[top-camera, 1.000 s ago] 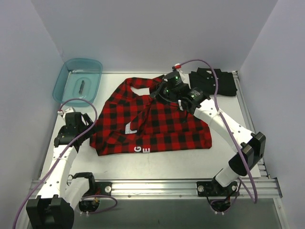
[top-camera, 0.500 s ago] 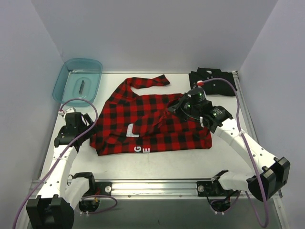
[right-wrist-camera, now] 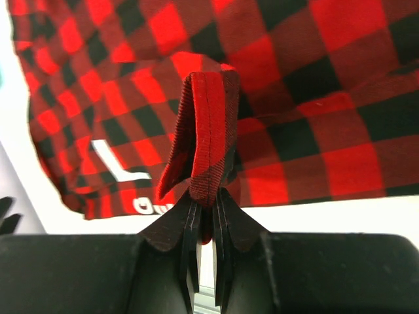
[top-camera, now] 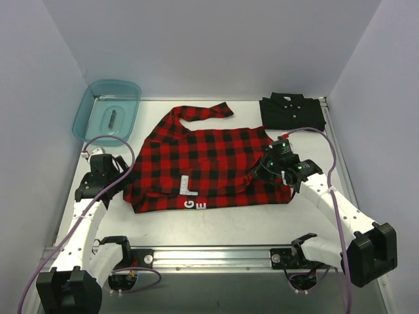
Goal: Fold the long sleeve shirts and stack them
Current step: Fold the shirt
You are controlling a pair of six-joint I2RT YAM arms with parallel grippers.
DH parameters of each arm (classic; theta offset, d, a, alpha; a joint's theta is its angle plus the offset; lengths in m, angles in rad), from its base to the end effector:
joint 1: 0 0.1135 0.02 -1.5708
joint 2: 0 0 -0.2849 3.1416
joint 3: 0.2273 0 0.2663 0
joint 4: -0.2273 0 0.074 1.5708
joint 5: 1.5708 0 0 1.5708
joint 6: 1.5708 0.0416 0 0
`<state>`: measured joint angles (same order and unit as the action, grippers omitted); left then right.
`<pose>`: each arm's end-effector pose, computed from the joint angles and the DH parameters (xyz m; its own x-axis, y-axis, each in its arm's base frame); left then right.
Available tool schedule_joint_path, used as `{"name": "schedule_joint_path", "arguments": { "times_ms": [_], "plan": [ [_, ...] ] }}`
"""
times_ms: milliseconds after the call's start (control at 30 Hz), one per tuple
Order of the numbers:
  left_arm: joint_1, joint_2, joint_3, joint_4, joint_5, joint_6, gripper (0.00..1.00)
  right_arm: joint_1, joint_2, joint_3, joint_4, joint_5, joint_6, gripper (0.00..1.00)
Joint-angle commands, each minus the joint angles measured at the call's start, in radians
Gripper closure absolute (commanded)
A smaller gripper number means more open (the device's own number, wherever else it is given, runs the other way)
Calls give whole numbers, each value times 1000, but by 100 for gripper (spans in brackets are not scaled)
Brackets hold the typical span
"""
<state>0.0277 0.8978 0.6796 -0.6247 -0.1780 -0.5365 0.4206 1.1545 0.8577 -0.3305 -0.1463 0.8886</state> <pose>0.1849 0.0125 0.2529 -0.5673 -0.5190 -0.6394 -0.5061 0.8322 -0.2264 0.2382 0.1132 0.2880 -0.7350 0.5125 -0.4440 0.0933 0.7250 0.6824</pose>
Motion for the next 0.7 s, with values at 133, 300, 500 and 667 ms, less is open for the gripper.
{"name": "schedule_joint_path", "arguments": {
  "times_ms": [133, 300, 500, 667],
  "plan": [
    [-6, -2, -3, 43, 14, 21, 3, -6, -54, -112, 5, 57, -8, 100],
    [-8, 6, -2, 43, 26, 26, 3, -23, -91, -169, 8, 122, -31, 100],
    [-20, 13, -6, 80, 116, 52, 3, -42, -18, -177, 27, 143, -111, 98],
    [-78, 10, -8, 109, 178, 70, 3, -46, 20, -171, 31, 201, -123, 91]
  ]
}}
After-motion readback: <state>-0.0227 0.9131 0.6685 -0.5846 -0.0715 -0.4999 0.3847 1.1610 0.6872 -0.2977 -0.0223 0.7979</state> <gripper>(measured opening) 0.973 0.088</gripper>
